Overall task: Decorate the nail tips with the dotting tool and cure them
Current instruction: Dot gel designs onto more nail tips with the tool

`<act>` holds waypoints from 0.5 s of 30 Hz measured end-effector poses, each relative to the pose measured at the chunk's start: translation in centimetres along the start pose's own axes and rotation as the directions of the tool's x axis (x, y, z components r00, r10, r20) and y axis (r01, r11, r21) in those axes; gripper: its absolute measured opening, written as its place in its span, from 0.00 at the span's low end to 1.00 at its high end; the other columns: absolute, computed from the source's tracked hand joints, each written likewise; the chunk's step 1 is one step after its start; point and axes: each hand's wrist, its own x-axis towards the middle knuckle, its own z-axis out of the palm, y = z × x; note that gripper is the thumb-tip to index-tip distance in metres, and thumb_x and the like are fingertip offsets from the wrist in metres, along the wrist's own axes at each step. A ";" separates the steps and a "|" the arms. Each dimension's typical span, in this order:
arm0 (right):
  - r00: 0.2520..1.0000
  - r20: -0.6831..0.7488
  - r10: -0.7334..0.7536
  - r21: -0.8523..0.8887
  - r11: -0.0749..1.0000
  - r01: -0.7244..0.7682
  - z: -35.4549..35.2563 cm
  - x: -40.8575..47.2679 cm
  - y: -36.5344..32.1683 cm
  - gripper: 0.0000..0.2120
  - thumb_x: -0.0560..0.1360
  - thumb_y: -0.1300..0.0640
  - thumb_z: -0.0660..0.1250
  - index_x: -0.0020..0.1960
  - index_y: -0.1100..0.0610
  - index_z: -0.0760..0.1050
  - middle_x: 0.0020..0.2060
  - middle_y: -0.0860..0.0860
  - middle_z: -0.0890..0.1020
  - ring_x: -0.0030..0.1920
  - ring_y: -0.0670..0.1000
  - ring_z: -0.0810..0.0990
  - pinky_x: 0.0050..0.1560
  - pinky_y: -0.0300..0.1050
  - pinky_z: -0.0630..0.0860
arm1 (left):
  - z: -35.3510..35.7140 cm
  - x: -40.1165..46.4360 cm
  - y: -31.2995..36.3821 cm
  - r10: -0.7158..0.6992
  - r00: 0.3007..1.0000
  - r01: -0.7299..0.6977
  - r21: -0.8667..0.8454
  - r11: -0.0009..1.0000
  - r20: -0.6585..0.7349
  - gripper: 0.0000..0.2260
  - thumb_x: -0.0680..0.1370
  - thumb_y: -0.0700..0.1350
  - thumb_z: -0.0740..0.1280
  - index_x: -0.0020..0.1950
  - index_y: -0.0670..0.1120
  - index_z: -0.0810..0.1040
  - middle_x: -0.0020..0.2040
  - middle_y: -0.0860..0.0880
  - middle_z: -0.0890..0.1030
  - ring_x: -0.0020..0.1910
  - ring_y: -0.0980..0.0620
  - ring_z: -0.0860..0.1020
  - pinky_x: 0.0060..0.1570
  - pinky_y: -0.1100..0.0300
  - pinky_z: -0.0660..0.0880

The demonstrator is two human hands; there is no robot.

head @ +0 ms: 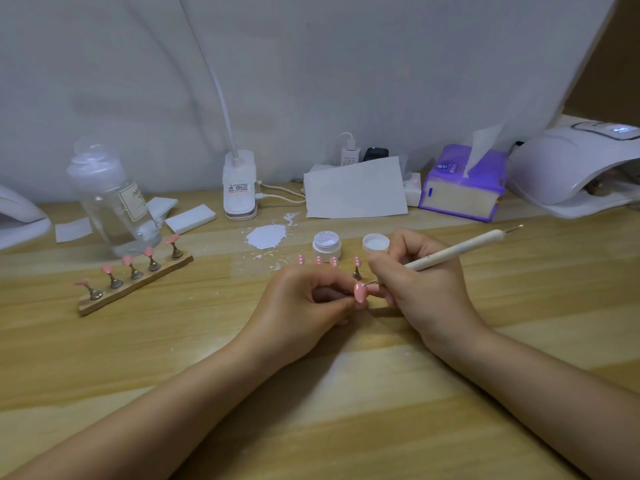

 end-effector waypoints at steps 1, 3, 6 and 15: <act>1.000 -0.002 0.002 -0.005 1.000 -0.002 0.0 0.0 0.0 0.20 0.70 0.74 0.62 0.26 0.59 0.59 0.16 0.48 0.62 0.16 0.43 0.70 0.26 0.38 0.75 | 0.0 0.0 0.0 0.000 1.000 0.000 0.006 1.000 0.000 0.08 0.71 0.33 0.70 0.38 0.45 0.82 0.37 0.45 0.84 0.34 0.54 0.79 0.37 0.63 0.77; 1.000 -0.005 0.000 -0.022 1.000 -0.001 0.0 0.0 0.0 0.19 0.70 0.73 0.62 0.26 0.59 0.60 0.16 0.48 0.62 0.16 0.43 0.71 0.26 0.38 0.75 | 0.0 0.0 0.0 0.006 1.000 -0.006 0.024 1.000 0.001 0.07 0.71 0.33 0.70 0.38 0.45 0.83 0.37 0.43 0.84 0.34 0.53 0.79 0.38 0.60 0.78; 1.000 -0.002 -0.008 -0.048 0.999 0.008 0.0 0.0 0.0 0.19 0.69 0.72 0.63 0.26 0.59 0.60 0.17 0.48 0.62 0.17 0.43 0.72 0.26 0.39 0.75 | -0.1 -0.1 0.0 0.020 1.000 -0.020 0.046 0.999 0.003 0.07 0.71 0.33 0.70 0.39 0.45 0.83 0.36 0.42 0.83 0.33 0.53 0.78 0.38 0.58 0.77; 1.000 -0.009 -0.001 -0.101 0.995 0.000 0.0 -0.1 -0.1 0.19 0.69 0.71 0.64 0.26 0.57 0.60 0.17 0.47 0.63 0.18 0.43 0.72 0.30 0.46 0.76 | -0.1 -0.1 0.1 0.032 0.999 -0.032 0.071 0.997 0.006 0.08 0.71 0.32 0.70 0.38 0.45 0.82 0.36 0.41 0.83 0.32 0.55 0.77 0.38 0.61 0.76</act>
